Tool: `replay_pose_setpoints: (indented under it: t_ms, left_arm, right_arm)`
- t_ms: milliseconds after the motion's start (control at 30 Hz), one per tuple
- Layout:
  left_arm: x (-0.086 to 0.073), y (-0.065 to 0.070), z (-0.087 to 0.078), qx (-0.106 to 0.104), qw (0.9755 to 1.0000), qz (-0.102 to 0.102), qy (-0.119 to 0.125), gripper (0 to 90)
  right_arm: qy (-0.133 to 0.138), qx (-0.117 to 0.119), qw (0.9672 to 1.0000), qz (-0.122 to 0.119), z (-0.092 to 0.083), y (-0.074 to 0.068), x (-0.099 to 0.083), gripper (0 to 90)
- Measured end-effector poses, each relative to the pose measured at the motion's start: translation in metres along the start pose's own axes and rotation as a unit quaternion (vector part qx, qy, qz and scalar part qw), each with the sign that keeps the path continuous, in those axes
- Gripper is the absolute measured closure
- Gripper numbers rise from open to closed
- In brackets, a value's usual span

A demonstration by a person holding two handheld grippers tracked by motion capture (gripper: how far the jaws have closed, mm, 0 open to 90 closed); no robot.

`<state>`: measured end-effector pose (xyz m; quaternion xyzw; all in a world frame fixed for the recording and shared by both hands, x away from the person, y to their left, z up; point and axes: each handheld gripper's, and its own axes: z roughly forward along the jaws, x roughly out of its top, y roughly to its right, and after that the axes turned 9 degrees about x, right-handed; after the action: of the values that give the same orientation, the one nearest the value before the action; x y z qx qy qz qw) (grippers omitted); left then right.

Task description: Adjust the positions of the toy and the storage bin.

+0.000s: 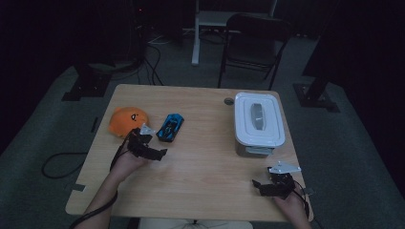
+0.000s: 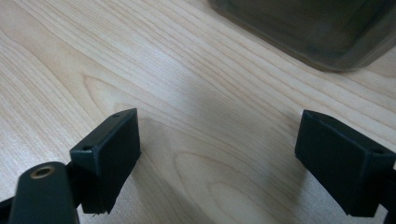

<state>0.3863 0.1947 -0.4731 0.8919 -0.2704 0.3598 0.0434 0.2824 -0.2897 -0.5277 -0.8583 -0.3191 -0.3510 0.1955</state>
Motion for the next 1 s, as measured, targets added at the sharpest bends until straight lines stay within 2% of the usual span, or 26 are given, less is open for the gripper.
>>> replay_pose_setpoints:
  t_ms: [233, 300, 467, 500, 633, 667, 733, 800, 867, 1000]
  left_arm:
    - [0.018, 0.0, 0.014, 0.004, 1.0, -0.003, -0.004, 0.9]
    - [0.029, -0.002, 0.022, 0.008, 0.9998, -0.013, -0.008, 0.9]
    - [0.044, -0.005, 0.039, 0.006, 0.9995, -0.025, -0.02, 0.9]
    - [0.047, -0.005, 0.042, 0.017, 0.9993, -0.024, -0.021, 0.9]
    - [0.053, -0.008, 0.053, 0.026, 0.9986, -0.036, -0.029, 0.9]
    - [0.056, -0.009, 0.061, 0.037, 0.9979, -0.036, -0.039, 0.9]
    - [0.058, -0.01, 0.069, 0.041, 0.9971, -0.039, -0.052, 1.0]
    - [0.061, -0.01, 0.076, 0.054, 0.9958, -0.039, -0.064, 1.0]
    - [0.063, -0.01, 0.08, 0.055, 0.9954, -0.044, -0.065, 2.6]
    - [0.067, -0.006, 0.089, 0.06, 0.9945, -0.036, -0.078, 5.2]
  right_arm:
    - [0.0, 0.0, 1.0, 0.0, 0.0, 0.0, 0.0, 13.6]
    - [0.0, 0.0, 1.0, 0.0, 0.0, 0.0, 0.0, 13.6]
    - [0.0, 0.0, 1.0, 0.0, 0.0, 0.0, 0.0, 13.6]
    - [0.0, 0.0, 1.0, 0.0, 0.0, 0.0, 0.0, 13.6]
    - [0.0, 0.0, 1.0, 0.0, 0.0, 0.0, 0.0, 13.6]
    - [0.0, 0.0, 1.0, 0.0, 0.0, 0.0, 0.0, 13.6]
    - [0.0, 0.0, 1.0, -0.001, 0.0, 0.0, 0.0, 13.6]
    - [0.0, 0.0, 1.0, 0.0, 0.0, 0.0, 0.0, 13.6]
    - [0.0, 0.0, 1.0, 0.0, 0.0, 0.0, 0.0, 13.6]
    - [0.0, 0.0, 1.0, 0.0, 0.0, 0.0, 0.0, 13.6]
